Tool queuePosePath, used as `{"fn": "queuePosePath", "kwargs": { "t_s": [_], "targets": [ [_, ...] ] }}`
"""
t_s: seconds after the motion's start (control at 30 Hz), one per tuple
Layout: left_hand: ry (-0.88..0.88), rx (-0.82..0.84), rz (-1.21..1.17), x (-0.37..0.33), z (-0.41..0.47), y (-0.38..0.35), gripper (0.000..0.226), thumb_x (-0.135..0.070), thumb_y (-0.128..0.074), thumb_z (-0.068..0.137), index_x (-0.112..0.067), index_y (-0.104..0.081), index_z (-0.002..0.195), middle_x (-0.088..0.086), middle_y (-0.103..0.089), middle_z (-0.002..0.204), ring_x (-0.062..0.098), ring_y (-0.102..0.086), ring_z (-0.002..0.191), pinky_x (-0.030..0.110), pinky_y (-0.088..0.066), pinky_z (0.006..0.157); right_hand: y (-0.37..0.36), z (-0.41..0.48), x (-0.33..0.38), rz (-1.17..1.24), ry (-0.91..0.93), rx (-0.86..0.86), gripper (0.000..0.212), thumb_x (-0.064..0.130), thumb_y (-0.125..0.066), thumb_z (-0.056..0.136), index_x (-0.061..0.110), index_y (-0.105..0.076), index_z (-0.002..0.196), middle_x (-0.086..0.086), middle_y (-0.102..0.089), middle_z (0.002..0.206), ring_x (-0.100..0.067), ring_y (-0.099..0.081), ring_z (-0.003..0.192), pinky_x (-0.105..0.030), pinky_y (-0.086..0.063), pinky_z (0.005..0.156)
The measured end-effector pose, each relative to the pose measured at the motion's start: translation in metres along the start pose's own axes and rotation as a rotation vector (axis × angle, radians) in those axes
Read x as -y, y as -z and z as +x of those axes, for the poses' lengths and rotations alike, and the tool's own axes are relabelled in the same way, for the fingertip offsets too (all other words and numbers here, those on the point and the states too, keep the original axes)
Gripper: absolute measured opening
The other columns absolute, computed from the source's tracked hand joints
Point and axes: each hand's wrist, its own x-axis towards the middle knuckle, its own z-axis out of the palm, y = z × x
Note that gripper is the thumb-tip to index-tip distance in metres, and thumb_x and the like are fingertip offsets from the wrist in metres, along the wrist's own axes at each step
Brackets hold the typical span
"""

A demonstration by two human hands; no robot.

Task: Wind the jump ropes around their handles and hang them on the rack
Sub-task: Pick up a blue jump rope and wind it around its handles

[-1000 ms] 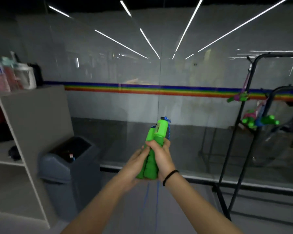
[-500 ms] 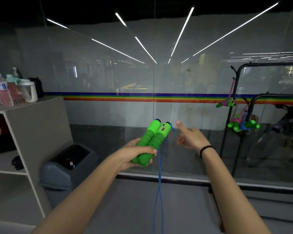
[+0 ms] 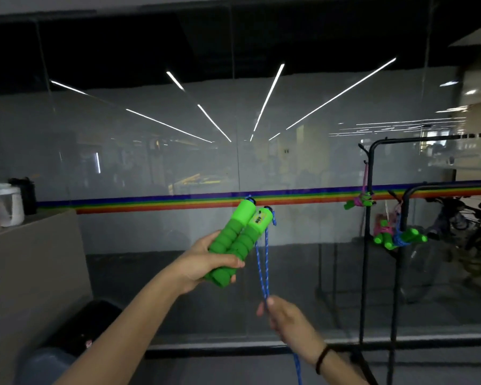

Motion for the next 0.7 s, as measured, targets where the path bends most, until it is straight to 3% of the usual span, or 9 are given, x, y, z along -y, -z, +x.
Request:
{"fn": "queuePosePath", "kwargs": {
  "t_s": [0.07, 0.17, 0.23, 0.33, 0.43, 0.5, 0.57, 0.63, 0.7],
  "targets": [
    [-0.046, -0.03, 0.229, 0.012, 0.012, 0.012, 0.053, 0.012, -0.071, 0.068, -0.016, -0.057, 0.11, 0.005, -0.065, 0.08, 0.015, -0.062, 0.057, 0.028, -0.053, 0.051, -0.001, 0.002, 0.029, -0.473, 0.17, 0.169, 0.033, 0.045, -0.034, 0.093, 0.018, -0.053, 0.095, 0.005, -0.062, 0.072, -0.015, -0.061, 0.071, -0.028, -0.043, 0.064],
    [-0.151, 0.02, 0.872, 0.036, 0.025, 0.019, 0.07, -0.01, -0.076, 0.059, -0.032, -0.052, 0.12, -0.006, -0.066, 0.087, 0.014, -0.063, 0.078, 0.025, -0.048, 0.064, 0.013, 0.017, 0.082, -0.868, 0.221, 0.326, 0.03, 0.037, -0.04, 0.095, 0.011, -0.051, 0.104, -0.019, -0.062, 0.105, -0.035, -0.057, 0.097, -0.036, -0.044, 0.077],
    [-0.182, 0.13, 1.282, 0.047, 0.026, 0.013, 0.077, -0.023, -0.075, 0.06, -0.041, -0.042, 0.128, -0.004, -0.067, 0.102, 0.019, -0.062, 0.093, 0.027, -0.044, 0.07, 0.033, 0.036, 0.1, -0.981, 0.24, 0.38, 0.027, 0.033, -0.047, 0.093, 0.011, -0.058, 0.104, -0.015, -0.064, 0.105, -0.03, -0.058, 0.096, -0.032, -0.042, 0.075],
    [-0.301, 0.319, 1.456, 0.054, 0.026, -0.002, 0.078, -0.028, -0.07, 0.066, -0.047, -0.032, 0.132, 0.001, -0.065, 0.096, 0.024, -0.06, 0.088, 0.028, -0.038, 0.067, 0.068, 0.059, 0.095, -0.775, 0.157, 0.44, 0.016, 0.03, -0.063, 0.084, 0.016, -0.069, 0.088, 0.006, -0.067, 0.079, -0.008, -0.059, 0.075, -0.02, -0.038, 0.066],
    [-0.357, 0.406, 1.263, 0.047, 0.028, -0.01, 0.074, -0.026, -0.071, 0.065, -0.048, -0.036, 0.126, -0.004, -0.06, 0.082, 0.017, -0.054, 0.072, 0.03, -0.041, 0.062, 0.091, 0.062, 0.067, -0.18, 0.028, 0.439, 0.005, 0.028, -0.076, 0.071, 0.023, -0.072, 0.072, 0.015, -0.067, 0.063, 0.006, -0.058, 0.061, -0.008, -0.043, 0.061],
    [-0.342, 0.415, 0.93, 0.045, 0.033, -0.011, 0.069, -0.018, -0.073, 0.064, -0.042, -0.047, 0.123, -0.002, -0.064, 0.09, 0.021, -0.059, 0.079, 0.033, -0.05, 0.07, 0.096, 0.055, 0.044, 0.169, -0.075, 0.329, 0.032, 0.05, -0.085, 0.045, 0.024, -0.074, 0.061, 0.013, -0.068, 0.057, 0.005, -0.061, 0.054, -0.01, -0.047, 0.054],
    [-0.339, 0.371, 0.663, 0.047, 0.039, -0.015, 0.062, -0.01, -0.076, 0.064, -0.034, -0.055, 0.118, 0.003, -0.066, 0.098, 0.023, -0.063, 0.086, 0.035, -0.053, 0.076, 0.088, 0.046, 0.021, 0.332, -0.19, 0.131, 0.045, 0.051, -0.088, 0.014, 0.022, -0.066, 0.041, 0.009, -0.06, 0.042, 0.001, -0.054, 0.039, -0.012, -0.043, 0.042],
    [-0.322, 0.274, 0.528, 0.053, 0.047, -0.023, 0.056, -0.005, -0.079, 0.063, -0.025, -0.058, 0.112, 0.003, -0.067, 0.093, 0.015, -0.064, 0.078, 0.03, -0.054, 0.072, 0.078, 0.043, 0.006, 0.391, -0.241, 0.036, 0.037, 0.034, -0.083, 0.047, 0.019, -0.049, 0.039, 0.007, -0.041, 0.033, 0.0, -0.035, 0.032, -0.012, -0.027, 0.035],
    [-0.262, 0.186, 0.404, 0.06, 0.055, -0.032, 0.052, 0.001, -0.079, 0.063, -0.015, -0.059, 0.108, 0.002, -0.068, 0.082, 0.011, -0.064, 0.067, 0.029, -0.055, 0.062, 0.072, 0.039, -0.001, 0.316, -0.275, 0.013, 0.038, 0.019, -0.053, 0.09, 0.016, -0.043, 0.053, 0.01, -0.033, 0.036, -0.001, -0.025, 0.033, -0.012, -0.02, 0.036]
  ]
}}
